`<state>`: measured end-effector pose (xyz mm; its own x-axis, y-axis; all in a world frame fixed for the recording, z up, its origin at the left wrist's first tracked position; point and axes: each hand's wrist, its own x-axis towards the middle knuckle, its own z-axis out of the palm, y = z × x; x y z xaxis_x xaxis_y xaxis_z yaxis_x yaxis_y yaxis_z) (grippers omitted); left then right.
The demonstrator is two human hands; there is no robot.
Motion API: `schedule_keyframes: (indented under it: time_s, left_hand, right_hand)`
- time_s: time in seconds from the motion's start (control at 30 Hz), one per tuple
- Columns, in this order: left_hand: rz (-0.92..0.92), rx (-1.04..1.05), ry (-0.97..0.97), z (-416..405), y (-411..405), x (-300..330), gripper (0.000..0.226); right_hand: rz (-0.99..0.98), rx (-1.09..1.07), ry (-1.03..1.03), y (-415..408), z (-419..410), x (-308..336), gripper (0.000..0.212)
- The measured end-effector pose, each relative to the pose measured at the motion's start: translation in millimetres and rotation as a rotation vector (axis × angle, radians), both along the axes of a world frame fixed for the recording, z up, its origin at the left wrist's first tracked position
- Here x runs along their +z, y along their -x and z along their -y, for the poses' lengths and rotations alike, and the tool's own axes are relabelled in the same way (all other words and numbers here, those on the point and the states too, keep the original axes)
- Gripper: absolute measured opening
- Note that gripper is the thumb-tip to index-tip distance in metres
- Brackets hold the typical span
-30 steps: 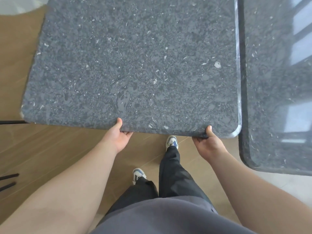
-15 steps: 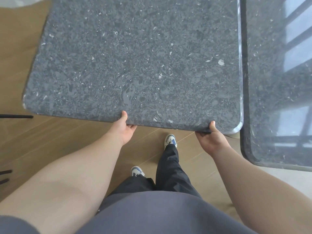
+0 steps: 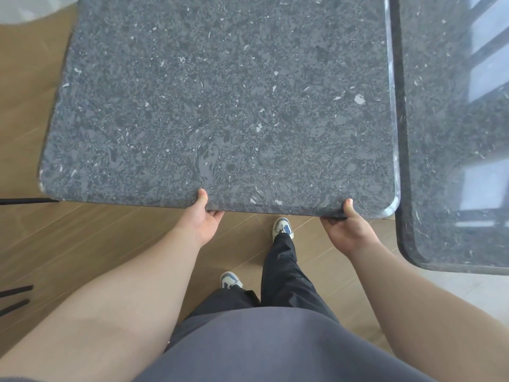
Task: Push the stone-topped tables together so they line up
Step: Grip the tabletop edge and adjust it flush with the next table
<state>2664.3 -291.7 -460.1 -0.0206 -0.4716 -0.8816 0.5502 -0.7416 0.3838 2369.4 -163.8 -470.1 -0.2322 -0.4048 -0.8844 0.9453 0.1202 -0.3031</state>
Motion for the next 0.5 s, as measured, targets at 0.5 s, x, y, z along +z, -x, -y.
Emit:
schedule_keyframes:
  time_s: [0.5]
  left_hand:
    - [-0.003, 0.069, 0.033, -1.0, 3.9, 2.3, 0.018]
  right_hand:
    - [0.046, -0.114, 0.041, -4.0, 4.6, 16.4, 0.023]
